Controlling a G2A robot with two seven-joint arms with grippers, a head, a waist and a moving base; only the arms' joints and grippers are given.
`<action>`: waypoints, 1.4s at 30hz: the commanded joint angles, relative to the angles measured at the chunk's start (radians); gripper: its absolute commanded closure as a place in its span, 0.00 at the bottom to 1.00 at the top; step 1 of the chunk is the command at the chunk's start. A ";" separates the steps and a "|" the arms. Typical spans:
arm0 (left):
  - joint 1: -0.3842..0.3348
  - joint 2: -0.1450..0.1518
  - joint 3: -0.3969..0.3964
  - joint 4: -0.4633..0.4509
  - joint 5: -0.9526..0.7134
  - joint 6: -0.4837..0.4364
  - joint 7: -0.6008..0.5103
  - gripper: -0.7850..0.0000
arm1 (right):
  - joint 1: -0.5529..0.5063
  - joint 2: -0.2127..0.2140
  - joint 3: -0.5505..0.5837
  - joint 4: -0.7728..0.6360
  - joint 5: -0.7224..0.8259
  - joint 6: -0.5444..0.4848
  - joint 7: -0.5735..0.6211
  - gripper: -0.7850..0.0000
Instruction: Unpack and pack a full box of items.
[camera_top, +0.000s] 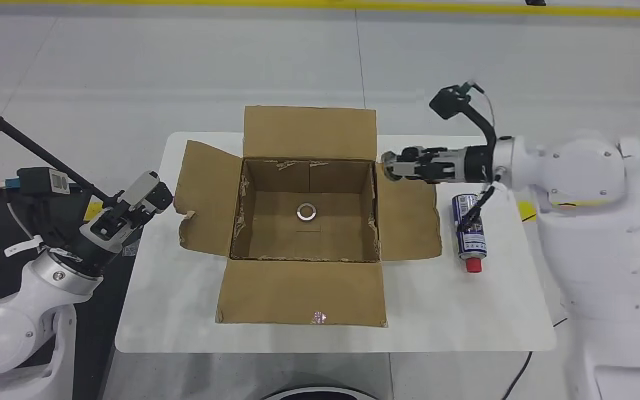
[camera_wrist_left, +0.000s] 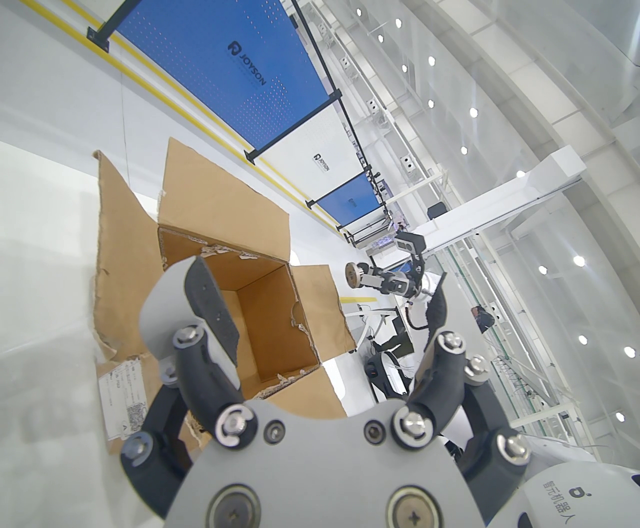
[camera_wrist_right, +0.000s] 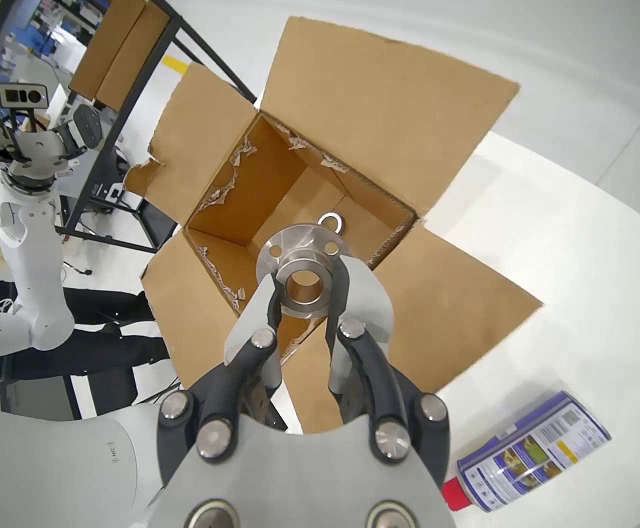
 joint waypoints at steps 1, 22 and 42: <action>0.000 0.000 0.000 0.000 0.000 0.000 0.000 0.00 | 0.018 -0.009 -0.060 0.014 0.000 0.003 -0.015 1.00; 0.000 0.000 0.000 0.000 0.000 0.000 0.000 0.00 | 0.156 -0.152 -0.598 0.289 -0.361 0.165 -0.253 1.00; 0.000 0.000 0.000 0.000 0.000 0.000 0.000 0.00 | 0.220 -0.270 -0.715 0.488 -0.371 0.070 -0.296 1.00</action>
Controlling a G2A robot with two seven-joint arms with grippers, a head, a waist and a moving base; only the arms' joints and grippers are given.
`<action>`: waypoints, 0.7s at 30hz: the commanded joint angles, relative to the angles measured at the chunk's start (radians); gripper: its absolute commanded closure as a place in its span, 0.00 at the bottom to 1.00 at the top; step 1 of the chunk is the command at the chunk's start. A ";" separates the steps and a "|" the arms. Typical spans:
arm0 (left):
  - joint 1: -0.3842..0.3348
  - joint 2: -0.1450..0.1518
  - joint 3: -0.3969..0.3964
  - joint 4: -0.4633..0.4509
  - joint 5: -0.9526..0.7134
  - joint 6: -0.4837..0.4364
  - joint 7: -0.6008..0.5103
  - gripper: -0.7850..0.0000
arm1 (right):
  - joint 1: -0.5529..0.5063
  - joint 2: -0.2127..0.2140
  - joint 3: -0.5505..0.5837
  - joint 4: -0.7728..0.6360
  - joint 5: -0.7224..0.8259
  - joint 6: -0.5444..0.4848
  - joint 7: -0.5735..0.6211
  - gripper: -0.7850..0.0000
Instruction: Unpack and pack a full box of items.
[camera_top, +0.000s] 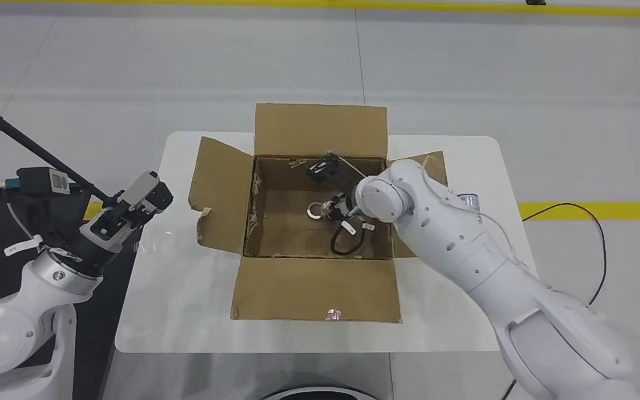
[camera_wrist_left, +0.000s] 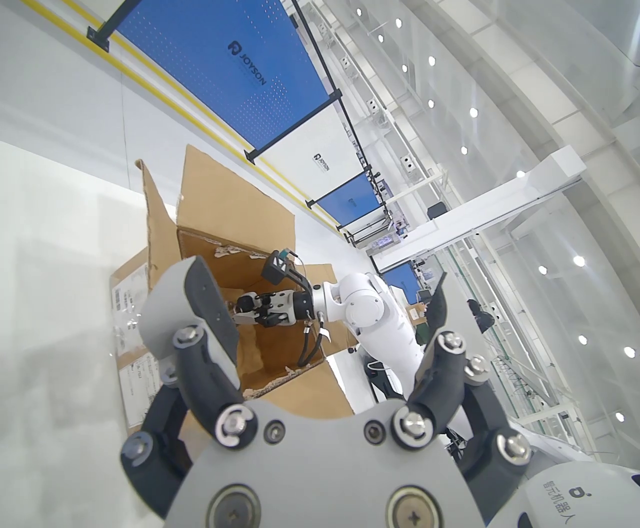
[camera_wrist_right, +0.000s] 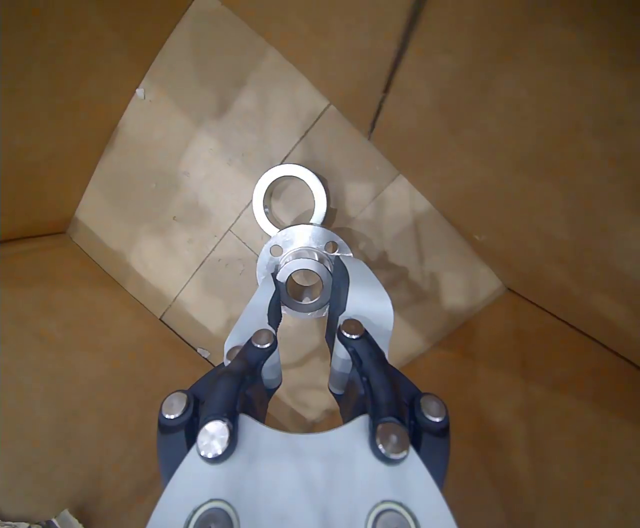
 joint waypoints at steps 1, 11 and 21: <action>0.000 0.000 0.000 0.000 0.000 0.000 0.000 0.00 | -0.001 -0.005 -0.004 0.004 -0.007 -0.007 0.002 1.00; 0.000 0.000 0.000 0.000 0.000 0.000 0.000 0.00 | 0.007 -0.027 -0.012 0.037 -0.066 -0.016 0.011 1.00; 0.000 0.000 0.000 0.000 0.000 0.000 0.000 0.00 | -0.013 -0.027 -0.013 0.016 -0.154 -0.021 0.056 0.90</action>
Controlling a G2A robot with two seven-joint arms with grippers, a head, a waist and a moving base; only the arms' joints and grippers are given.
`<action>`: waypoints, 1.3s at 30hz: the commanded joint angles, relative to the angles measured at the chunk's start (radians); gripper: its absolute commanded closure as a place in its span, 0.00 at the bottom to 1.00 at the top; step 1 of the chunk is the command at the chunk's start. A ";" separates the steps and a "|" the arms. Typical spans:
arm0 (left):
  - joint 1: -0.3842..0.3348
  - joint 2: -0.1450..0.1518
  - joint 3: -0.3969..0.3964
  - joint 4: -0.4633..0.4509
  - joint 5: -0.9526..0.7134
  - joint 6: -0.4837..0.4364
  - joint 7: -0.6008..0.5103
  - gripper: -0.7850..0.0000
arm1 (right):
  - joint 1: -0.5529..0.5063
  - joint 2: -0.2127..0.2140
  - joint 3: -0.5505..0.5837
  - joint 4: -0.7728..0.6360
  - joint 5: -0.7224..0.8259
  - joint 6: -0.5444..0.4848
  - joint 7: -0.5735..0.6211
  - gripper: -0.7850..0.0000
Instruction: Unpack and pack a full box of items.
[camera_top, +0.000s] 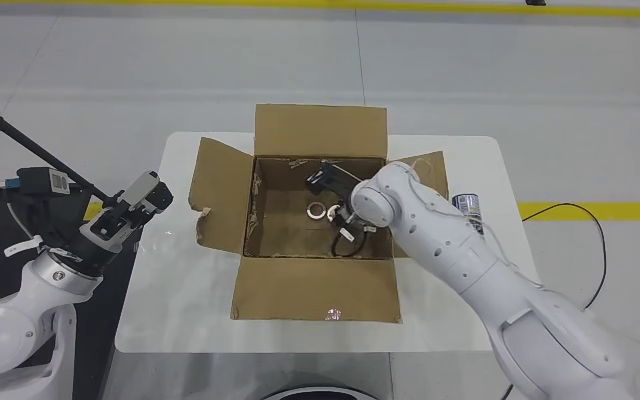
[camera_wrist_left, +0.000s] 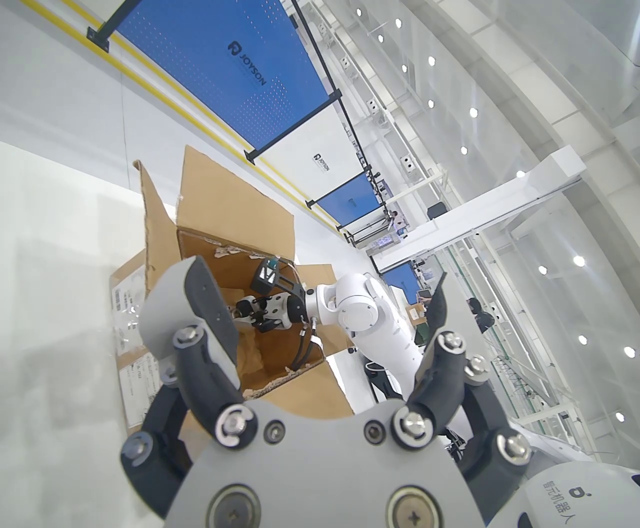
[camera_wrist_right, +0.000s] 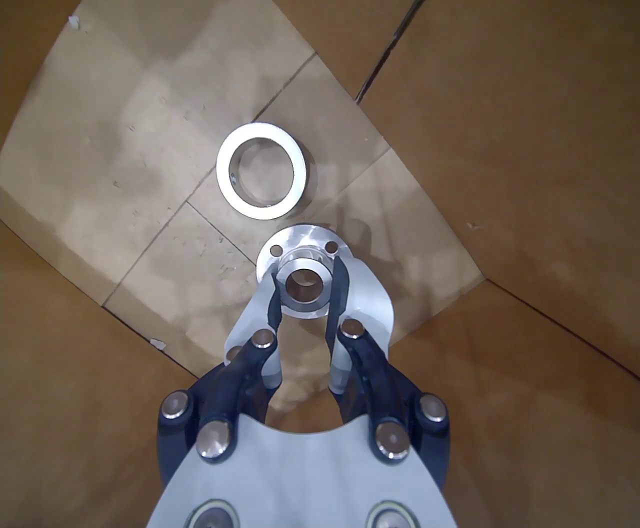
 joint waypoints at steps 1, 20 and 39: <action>0.000 0.000 0.000 0.000 0.000 0.000 0.000 0.00 | -0.004 0.000 0.003 -0.001 -0.009 0.000 0.003 0.85; 0.000 0.000 0.000 0.000 0.000 0.000 0.000 0.00 | -0.006 0.043 0.155 -0.137 -0.025 -0.064 0.130 0.07; 0.000 0.000 0.000 0.000 0.000 0.000 0.000 0.00 | -0.297 0.246 0.843 -0.717 -0.184 -0.023 0.380 0.00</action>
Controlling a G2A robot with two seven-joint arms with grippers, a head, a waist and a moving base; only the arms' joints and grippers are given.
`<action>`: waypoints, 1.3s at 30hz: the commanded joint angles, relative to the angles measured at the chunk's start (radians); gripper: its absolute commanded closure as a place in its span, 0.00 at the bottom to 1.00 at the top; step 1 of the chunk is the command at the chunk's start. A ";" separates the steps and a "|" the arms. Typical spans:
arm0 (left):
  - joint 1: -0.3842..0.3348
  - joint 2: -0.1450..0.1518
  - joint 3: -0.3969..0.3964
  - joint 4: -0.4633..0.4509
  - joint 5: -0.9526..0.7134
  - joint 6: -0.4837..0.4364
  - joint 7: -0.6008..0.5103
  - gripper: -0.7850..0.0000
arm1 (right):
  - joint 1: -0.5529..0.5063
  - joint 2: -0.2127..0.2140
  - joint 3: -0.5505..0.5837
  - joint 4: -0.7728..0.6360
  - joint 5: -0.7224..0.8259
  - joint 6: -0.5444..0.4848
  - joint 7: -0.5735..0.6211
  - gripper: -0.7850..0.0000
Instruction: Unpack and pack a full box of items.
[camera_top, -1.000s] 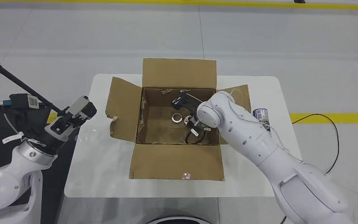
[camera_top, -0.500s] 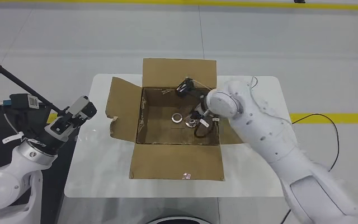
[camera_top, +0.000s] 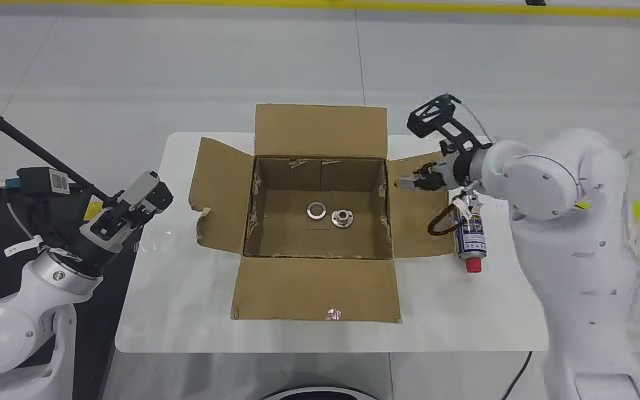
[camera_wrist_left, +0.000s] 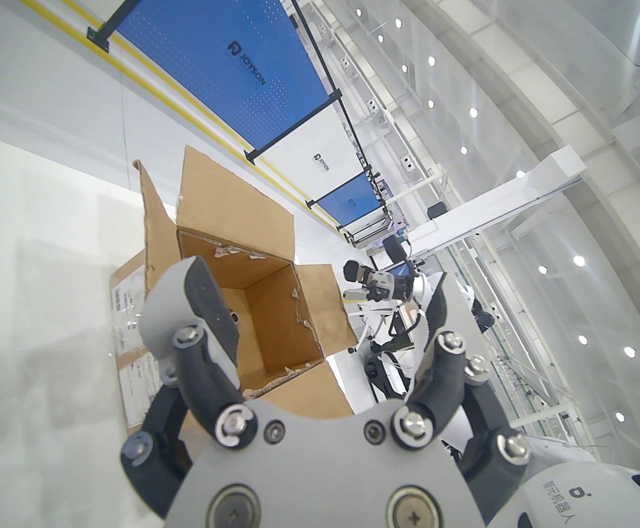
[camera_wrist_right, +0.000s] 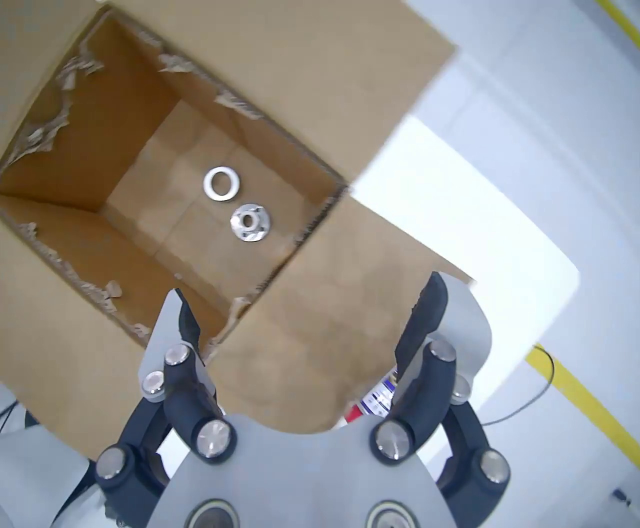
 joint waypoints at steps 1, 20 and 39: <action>0.000 0.000 0.000 0.000 0.000 0.000 0.000 0.00 | -0.031 0.014 0.066 -0.016 -0.100 0.027 -0.003 0.00; 0.000 0.000 0.000 0.000 0.000 0.000 0.000 0.00 | -0.167 0.065 0.270 0.278 -0.232 0.051 0.032 0.00; 0.000 0.000 0.000 0.000 0.000 0.000 0.000 0.00 | -0.157 0.055 0.143 0.455 -0.099 0.098 0.009 0.00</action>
